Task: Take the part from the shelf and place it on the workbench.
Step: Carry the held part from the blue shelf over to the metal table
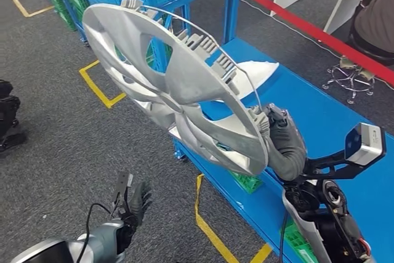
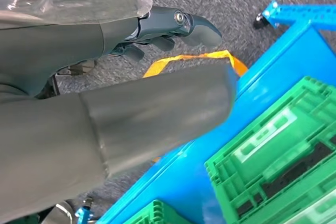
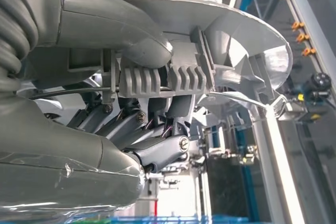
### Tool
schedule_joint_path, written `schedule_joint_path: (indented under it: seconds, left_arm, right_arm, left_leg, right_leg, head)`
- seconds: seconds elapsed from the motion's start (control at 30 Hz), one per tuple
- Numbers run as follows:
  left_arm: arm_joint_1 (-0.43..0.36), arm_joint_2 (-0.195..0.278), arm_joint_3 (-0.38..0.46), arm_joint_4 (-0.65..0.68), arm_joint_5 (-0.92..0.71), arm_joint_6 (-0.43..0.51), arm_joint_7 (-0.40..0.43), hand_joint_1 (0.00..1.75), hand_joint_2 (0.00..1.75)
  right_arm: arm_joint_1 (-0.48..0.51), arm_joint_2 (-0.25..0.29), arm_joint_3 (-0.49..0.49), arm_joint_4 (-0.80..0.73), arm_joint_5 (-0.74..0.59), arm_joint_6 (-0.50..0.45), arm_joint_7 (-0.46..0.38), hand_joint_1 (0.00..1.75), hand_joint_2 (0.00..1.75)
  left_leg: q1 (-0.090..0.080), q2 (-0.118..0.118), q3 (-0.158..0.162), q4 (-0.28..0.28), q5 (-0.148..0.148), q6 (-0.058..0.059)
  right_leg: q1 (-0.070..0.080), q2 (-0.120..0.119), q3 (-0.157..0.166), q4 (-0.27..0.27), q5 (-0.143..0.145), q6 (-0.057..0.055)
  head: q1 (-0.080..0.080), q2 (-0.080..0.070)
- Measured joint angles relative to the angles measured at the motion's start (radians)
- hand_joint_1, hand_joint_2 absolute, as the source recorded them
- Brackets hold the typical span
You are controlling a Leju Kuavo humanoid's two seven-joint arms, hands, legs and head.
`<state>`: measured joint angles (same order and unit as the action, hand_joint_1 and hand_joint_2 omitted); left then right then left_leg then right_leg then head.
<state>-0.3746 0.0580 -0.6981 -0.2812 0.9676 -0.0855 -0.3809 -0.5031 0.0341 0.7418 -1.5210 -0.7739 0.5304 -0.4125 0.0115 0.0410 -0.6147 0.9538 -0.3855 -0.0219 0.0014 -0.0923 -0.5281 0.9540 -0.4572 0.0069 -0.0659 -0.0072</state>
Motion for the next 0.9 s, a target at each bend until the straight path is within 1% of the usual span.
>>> schedule_joint_path:
  seconds: [0.03,0.07,0.1,0.13,0.17,0.2,0.23,0.27,0.3,0.33,0.37,0.4,0.43,0.47,0.5,0.53,0.57,0.6,0.63,0.67,0.7,0.73,0.77,0.8,0.83,0.87,0.9]
  left_arm:
    - [0.001,0.001,0.0,0.0,0.0,-0.001,0.001,0.0,0.0]
    - [0.001,0.001,0.0,0.0,0.001,-0.002,0.001,0.0,0.0]
    - [0.001,0.002,0.0,0.0,0.001,-0.003,0.001,0.0,0.0]
    - [0.0,0.002,0.0,0.0,0.001,-0.004,0.001,0.0,0.0]
    - [-0.001,0.002,0.0,0.0,0.002,-0.005,0.001,0.0,0.0]
    - [-0.001,0.002,0.0,0.0,0.002,-0.006,0.001,0.0,0.0]
    - [-0.001,0.002,0.0,0.0,0.002,-0.006,0.002,0.0,0.0]
    - [0.0,0.001,0.0,0.0,0.002,-0.006,0.002,0.0,0.0]
    - [0.001,0.0,0.0,0.0,0.002,-0.006,0.003,0.0,0.0]
    - [0.001,0.0,0.0,0.0,0.002,-0.006,0.004,0.0,0.0]
    - [0.001,0.0,0.0,0.0,0.001,-0.006,0.004,0.0,0.0]
    - [0.001,-0.001,0.0,0.0,0.001,-0.006,0.004,0.0,0.0]
    - [0.001,-0.002,0.0,0.0,0.001,-0.006,0.004,0.0,0.0]
    - [0.002,-0.003,-0.001,0.0,0.0,-0.006,0.004,0.0,0.0]
    - [0.003,-0.003,-0.001,0.0,0.0,-0.006,0.004,0.0,0.0]
    - [0.006,-0.004,-0.001,0.0,0.0,-0.006,0.004,0.0,0.0]
    - [0.008,-0.003,-0.001,0.0,0.001,-0.006,0.004,0.0,0.0]
    - [0.008,-0.002,-0.001,0.0,0.001,-0.006,0.003,0.0,0.0]
    - [0.007,-0.001,-0.001,0.0,0.001,-0.006,0.003,0.0,0.0]
    - [0.006,0.0,-0.001,0.0,0.002,-0.005,0.002,0.0,0.0]
    - [0.004,0.001,-0.001,0.0,0.003,-0.005,0.002,0.0,0.0]
    - [0.005,0.001,-0.001,0.0,0.003,-0.005,0.001,0.0,0.0]
    - [0.006,0.0,-0.001,0.0,0.003,-0.005,0.001,0.0,0.0]
    - [0.008,0.0,-0.001,0.0,0.003,-0.005,0.001,0.0,0.0]
    - [0.009,0.001,-0.001,0.0,0.003,-0.005,0.001,0.0,0.0]
    - [0.008,0.001,-0.001,0.0,0.003,-0.005,0.001,0.0,0.0]
    - [0.007,0.002,-0.001,0.0,0.003,-0.005,0.001,0.0,0.0]
  right_arm:
    - [0.0,0.0,0.0,-0.002,0.0,0.001,-0.001,1.75,1.75]
    - [0.0,0.0,0.0,-0.004,0.0,0.001,-0.001,1.75,1.75]
    - [0.0,-0.001,0.0,-0.006,0.0,0.002,-0.001,1.75,1.75]
    - [0.001,-0.002,0.0,-0.008,-0.001,0.002,-0.001,1.75,1.75]
    - [0.001,-0.003,0.0,-0.009,-0.001,0.003,-0.002,1.75,1.75]
    - [0.002,-0.005,0.0,-0.009,-0.001,0.003,-0.002,1.75,1.75]
    - [0.005,-0.007,0.0,-0.009,-0.001,0.003,-0.002,1.75,1.75]
    - [0.007,-0.008,0.0,-0.009,-0.001,0.004,-0.002,1.75,1.75]
    - [0.01,-0.009,0.0,-0.009,-0.001,0.004,-0.002,1.75,1.75]
    - [0.012,-0.01,0.0,-0.009,-0.001,0.004,-0.002,1.75,1.75]
    - [0.013,-0.011,0.0,-0.009,-0.001,0.004,-0.002,1.75,1.75]
    - [0.013,-0.012,0.0,-0.01,-0.001,0.004,-0.002,1.75,1.75]
    - [0.013,-0.012,0.0,-0.011,-0.001,0.004,-0.002,1.75,1.75]
    - [0.013,-0.013,0.0,-0.013,-0.001,0.004,-0.003,1.75,1.75]
    - [0.014,-0.014,0.001,-0.014,-0.001,0.004,-0.003,1.75,1.75]
    - [0.013,-0.014,0.001,-0.016,-0.001,0.004,-0.002,1.75,1.75]
    - [0.013,-0.014,0.001,-0.018,-0.001,0.004,-0.002,1.75,1.75]
    - [0.013,-0.014,0.001,-0.019,-0.001,0.004,-0.001,1.75,1.75]
    - [0.013,-0.014,0.001,-0.021,-0.001,0.003,0.0,1.75,1.75]
    - [0.013,-0.014,0.001,-0.022,-0.001,0.003,0.0,1.75,1.75]
    - [0.014,-0.014,0.001,-0.023,-0.001,0.003,0.0,1.75,1.75]
    - [0.014,-0.015,0.001,-0.023,-0.001,0.002,0.0,1.75,1.75]
    - [0.015,-0.015,0.001,-0.023,-0.001,0.002,0.0,1.75,1.75]
    - [0.015,-0.015,0.001,-0.023,-0.001,0.002,0.001,1.75,1.75]
    - [0.016,-0.015,0.001,-0.023,-0.001,0.002,0.001,1.75,1.75]
    - [0.016,-0.015,0.001,-0.023,-0.001,0.002,0.002,1.75,1.75]
    - [0.016,-0.015,0.001,-0.024,-0.001,0.003,0.002,1.75,1.75]
  left_leg:
    - [0.001,-0.011,0.001,-0.001,-0.001,0.007]
    - [0.001,-0.02,0.003,-0.002,-0.001,0.013]
    - [0.002,-0.029,0.005,-0.003,0.0,0.02]
    - [0.003,-0.038,0.007,-0.004,0.0,0.025]
    - [0.003,-0.048,0.007,-0.003,-0.001,0.029]
    - [0.001,-0.059,0.008,-0.003,-0.001,0.032]
    - [0.0,-0.072,0.008,-0.003,-0.002,0.033]
    - [-0.002,-0.085,0.009,-0.002,-0.002,0.033]
    - [-0.004,-0.1,0.01,-0.002,-0.002,0.034]
    - [-0.005,-0.115,0.011,-0.001,-0.003,0.033]
    - [-0.004,-0.129,0.013,-0.001,-0.003,0.033]
    - [-0.004,-0.142,0.012,0.0,-0.003,0.031]
    - [-0.003,-0.154,0.009,0.0,-0.002,0.029]
    - [0.0,-0.165,0.006,0.0,0.001,0.024]
    - [0.003,-0.176,0.002,-0.002,0.004,0.018]
    - [0.004,-0.189,0.001,-0.005,0.007,0.011]
    - [0.003,-0.184,-0.001,-0.004,0.006,0.006]
    - [0.001,-0.162,-0.009,0.011,-0.006,0.002]
    - [-0.002,-0.131,-0.027,0.048,-0.029,-0.001]
    - [-0.003,-0.093,-0.054,0.106,-0.06,-0.003]
    - [-0.002,-0.069,-0.09,0.179,-0.093,-0.005]
    - [0.0,-0.057,-0.123,0.244,-0.116,-0.009]
    - [0.002,-0.051,-0.143,0.281,-0.123,-0.013]
    - [0.005,-0.047,-0.142,0.278,-0.111,-0.016]
    - [0.007,-0.041,-0.117,0.231,-0.082,-0.019]
    - [0.009,-0.024,-0.075,0.156,-0.046,-0.021]
    - [0.007,-0.004,-0.035,0.083,-0.021,-0.022]
  right_leg:
    - [-0.002,-0.006,0.002,0.001,-0.005,0.005]
    - [-0.005,0.001,0.0,0.01,-0.014,0.011]
    - [-0.008,0.018,-0.009,0.035,-0.033,0.015]
    - [-0.011,0.041,-0.03,0.085,-0.06,0.018]
    - [-0.011,0.066,-0.062,0.156,-0.094,0.02]
    - [-0.011,0.08,-0.1,0.233,-0.125,0.02]
    - [-0.011,0.086,-0.133,0.295,-0.142,0.02]
    - [-0.01,0.089,-0.151,0.322,-0.141,0.017]
    - [-0.01,0.092,-0.149,0.306,-0.118,0.013]
    - [-0.009,0.1,-0.129,0.249,-0.078,0.007]
    - [-0.009,0.12,-0.099,0.17,-0.036,0.001]
    - [-0.009,0.145,-0.068,0.097,-0.003,-0.004]
    - [-0.01,0.165,-0.044,0.045,0.016,-0.008]
    - [-0.009,0.178,-0.031,0.019,0.02,-0.009]
    - [-0.008,0.176,-0.025,0.014,0.019,-0.01]
    - [-0.008,0.165,-0.021,0.007,0.02,-0.012]
    - [-0.009,0.151,-0.015,-0.001,0.024,-0.016]
    - [-0.011,0.138,-0.008,-0.012,0.029,-0.02]
    - [-0.012,0.123,-0.003,-0.022,0.034,-0.025]
    - [-0.011,0.109,0.001,-0.027,0.036,-0.027]
    - [-0.01,0.095,0.001,-0.028,0.037,-0.03]
    - [-0.01,0.081,0.0,-0.028,0.036,-0.03]
    - [-0.01,0.066,0.0,-0.028,0.035,-0.03]
    - [-0.01,0.052,0.0,-0.026,0.033,-0.028]
    - [-0.011,0.039,0.0,-0.024,0.031,-0.026]
    - [-0.011,0.027,0.001,-0.021,0.027,-0.022]
    - [-0.009,0.017,0.0,-0.017,0.023,-0.017]
  head:
    - [0.003,0.0]
    - [0.005,0.0]
    - [0.007,0.0]
    - [0.01,0.0]
    - [0.013,0.0]
    - [0.016,0.0]
    - [0.017,0.0]
    - [0.018,0.0]
    - [0.018,0.0]
    - [0.018,0.0]
    - [0.018,0.0]
    - [0.017,0.0]
    - [0.017,0.0]
    - [0.017,0.0]
    - [0.017,0.0]
    - [0.017,0.0]
    - [0.017,0.0]
    - [0.013,0.0]
    - [0.009,0.0]
    - [0.005,0.0]
    - [0.002,0.0]
    - [0.001,0.0]
    - [0.0,0.0]
    - [-0.001,0.0]
    - [-0.002,0.0]
    - [-0.003,0.0]
    - [-0.005,0.0]
